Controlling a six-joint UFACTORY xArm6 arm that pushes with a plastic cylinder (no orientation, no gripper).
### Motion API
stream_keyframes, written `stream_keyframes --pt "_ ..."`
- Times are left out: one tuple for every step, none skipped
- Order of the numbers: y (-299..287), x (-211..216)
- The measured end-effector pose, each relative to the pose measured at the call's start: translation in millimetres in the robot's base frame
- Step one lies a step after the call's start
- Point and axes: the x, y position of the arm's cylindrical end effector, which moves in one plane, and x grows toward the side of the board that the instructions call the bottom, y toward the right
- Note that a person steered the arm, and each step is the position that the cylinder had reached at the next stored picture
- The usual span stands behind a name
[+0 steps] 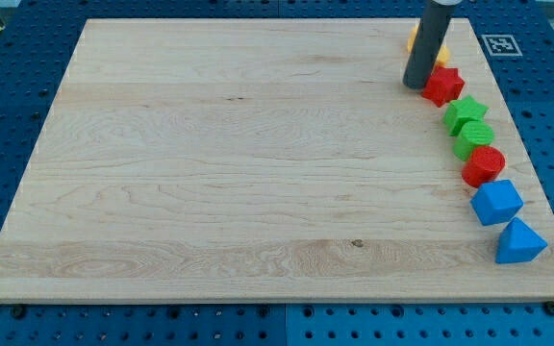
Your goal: Slightly nudge all the blocks
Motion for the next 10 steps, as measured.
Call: stream_keyframes --pt "6 0" --pt "-3 0" --pt "-43 -24" --pt "-78 -69" --pt "-73 -101" --pt "-56 -111" --pt "-48 -111" --pt "-48 -111" --pt "-48 -111" --pt "-47 -111"
